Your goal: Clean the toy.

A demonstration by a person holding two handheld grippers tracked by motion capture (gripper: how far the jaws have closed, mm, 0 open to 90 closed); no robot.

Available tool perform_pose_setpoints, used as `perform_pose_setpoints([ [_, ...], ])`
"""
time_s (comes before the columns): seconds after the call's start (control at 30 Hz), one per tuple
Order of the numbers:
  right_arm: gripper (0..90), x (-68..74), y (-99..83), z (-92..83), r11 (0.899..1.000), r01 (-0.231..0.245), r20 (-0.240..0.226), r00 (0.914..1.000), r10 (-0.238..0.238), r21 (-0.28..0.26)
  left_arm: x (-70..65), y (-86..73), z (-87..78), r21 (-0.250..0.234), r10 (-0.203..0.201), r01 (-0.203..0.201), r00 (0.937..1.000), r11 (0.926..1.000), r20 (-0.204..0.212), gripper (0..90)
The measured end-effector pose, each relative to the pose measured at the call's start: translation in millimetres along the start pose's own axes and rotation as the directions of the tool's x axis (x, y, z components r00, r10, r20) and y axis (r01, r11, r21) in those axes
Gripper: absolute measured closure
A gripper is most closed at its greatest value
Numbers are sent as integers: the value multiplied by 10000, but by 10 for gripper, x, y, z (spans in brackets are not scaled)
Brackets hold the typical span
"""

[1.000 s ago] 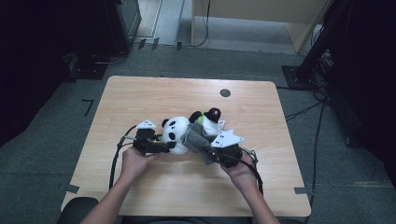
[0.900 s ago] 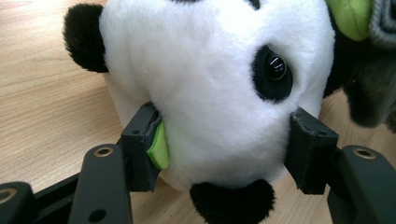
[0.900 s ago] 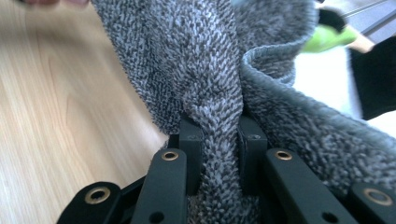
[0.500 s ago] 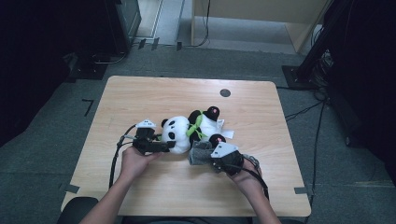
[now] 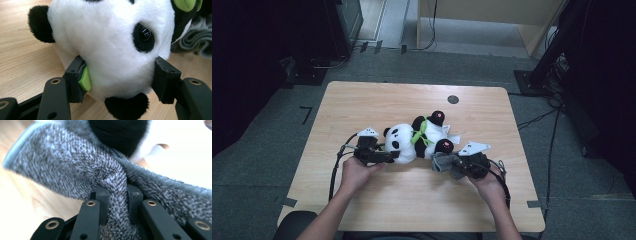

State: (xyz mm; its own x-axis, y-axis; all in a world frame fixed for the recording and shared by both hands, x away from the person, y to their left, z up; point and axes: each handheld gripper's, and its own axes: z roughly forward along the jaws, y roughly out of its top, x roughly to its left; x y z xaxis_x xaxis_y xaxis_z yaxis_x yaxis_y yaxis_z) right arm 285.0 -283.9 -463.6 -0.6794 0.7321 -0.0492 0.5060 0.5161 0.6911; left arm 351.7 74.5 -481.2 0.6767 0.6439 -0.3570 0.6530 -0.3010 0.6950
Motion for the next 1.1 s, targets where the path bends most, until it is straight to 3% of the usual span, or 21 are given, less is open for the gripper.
perform_pose_setpoints([
  [0.23, 774, -268, -92, -46, 9916, -1246, 59, 9922, 1249, -339, -5, -1, -1, 1, 38, -38, 10000, 10000, -27, 379],
  [0.4, 774, -407, -103, -71, 9852, -1621, 400, 9856, 1645, -560, 4, 1, -2, -64, -88, 89, 9999, 9999, 90, 372],
  [0.53, 774, -542, -130, -115, 9718, -2185, 567, 9730, 2239, -882, 10, -1, -7, -96, 1, 0, 9999, 10000, 120, 368],
  [0.6, 773, -599, -149, -147, 9597, -2578, 575, 9625, 2652, -1117, 2, -3, -6, -108, 56, -55, 10000, 9999, 74, 367],
  [0.7, 773, -672, -148, -180, 9499, -2809, 686, 9539, 2920, -1369, 3, -11, -7, -150, 122, -121, 9999, 9998, 54, 366],
  [0.93, 767, -811, -66, -193, 9387, -3027, 950, 9424, 3206, -1648, 1, -26, -27, -303, 97, -93, 9998, 9995, 150, 361],
  [1.07, 764, -974, -35, -132, 9359, -3189, 1199, 9337, 3373, -1496, 37, -23, -47, -384, 93, -87, 9999, 9992, 143, 361],
  [1.1, 764, -1019, -36, -112, 9314, -3313, 1210, 9289, 3500, -1507, 44, -23, -49, -421, 81, -74, 9998, 9991, 157, 361],
])
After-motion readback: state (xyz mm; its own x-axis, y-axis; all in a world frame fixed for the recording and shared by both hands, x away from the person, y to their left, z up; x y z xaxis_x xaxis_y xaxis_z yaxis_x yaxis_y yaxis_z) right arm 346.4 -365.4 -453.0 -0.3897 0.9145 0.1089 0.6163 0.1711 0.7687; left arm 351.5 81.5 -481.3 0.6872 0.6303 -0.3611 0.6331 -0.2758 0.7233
